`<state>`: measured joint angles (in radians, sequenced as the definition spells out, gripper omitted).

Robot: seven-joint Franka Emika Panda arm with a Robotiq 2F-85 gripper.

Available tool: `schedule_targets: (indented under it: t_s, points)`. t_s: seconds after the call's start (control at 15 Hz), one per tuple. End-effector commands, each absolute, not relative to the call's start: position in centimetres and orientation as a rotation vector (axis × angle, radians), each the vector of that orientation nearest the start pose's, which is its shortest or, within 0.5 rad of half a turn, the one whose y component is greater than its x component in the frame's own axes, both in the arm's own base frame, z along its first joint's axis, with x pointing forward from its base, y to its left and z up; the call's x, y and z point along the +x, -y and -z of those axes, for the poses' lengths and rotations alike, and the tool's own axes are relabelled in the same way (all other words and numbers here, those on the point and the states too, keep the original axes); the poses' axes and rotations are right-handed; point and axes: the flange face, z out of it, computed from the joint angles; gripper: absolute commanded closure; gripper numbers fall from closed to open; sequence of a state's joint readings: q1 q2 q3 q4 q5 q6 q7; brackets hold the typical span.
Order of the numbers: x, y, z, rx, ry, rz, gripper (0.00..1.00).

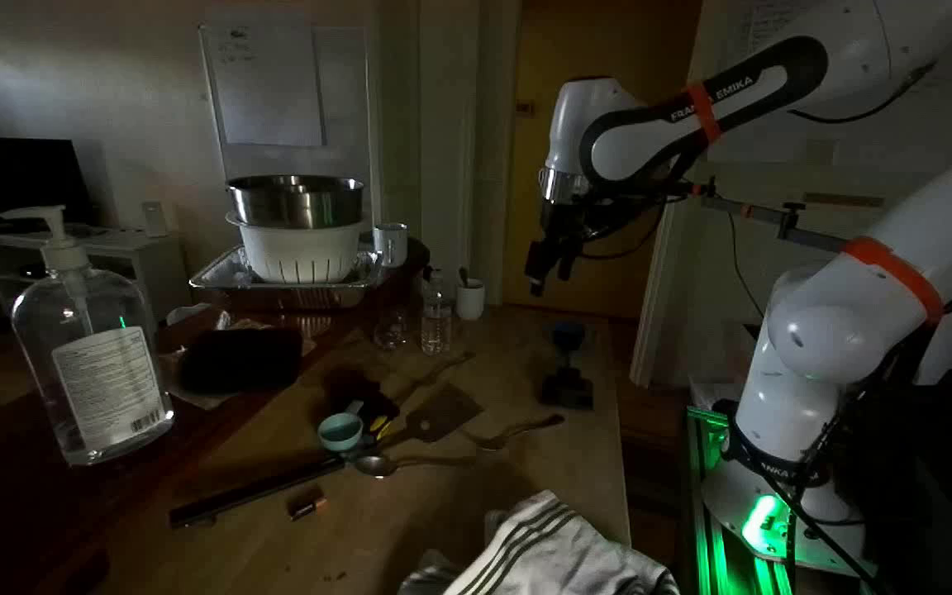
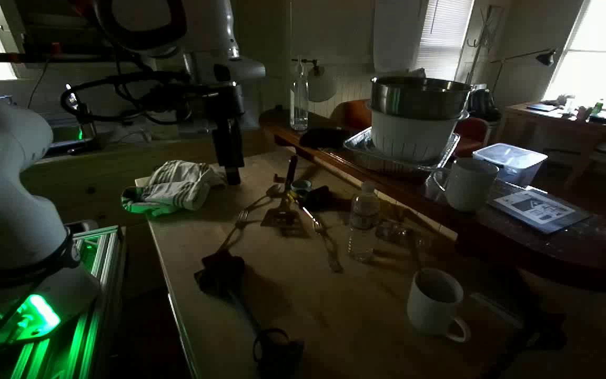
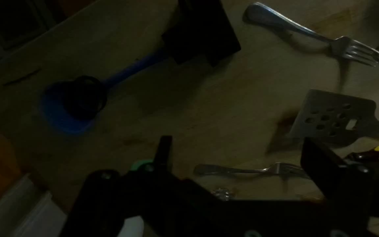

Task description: Move the spoon to the left

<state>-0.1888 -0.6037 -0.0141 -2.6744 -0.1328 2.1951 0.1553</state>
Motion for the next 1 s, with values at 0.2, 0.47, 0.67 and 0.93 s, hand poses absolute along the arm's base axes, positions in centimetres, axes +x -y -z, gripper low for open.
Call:
schedule_targets:
  t_s: [0.2,0.47,0.67,0.93]
  points:
    - [35.8,7.8,-43.4,-3.210,-0.461,0.197,0.00]
    - [35.8,7.8,-43.4,-3.210,-0.461,0.197,0.00]
    - [37.1,9.2,-44.0,-3.057,-0.714,0.200,0.00]
    - [36.6,13.4,-44.8,-2.954,-1.027,0.277,0.00]
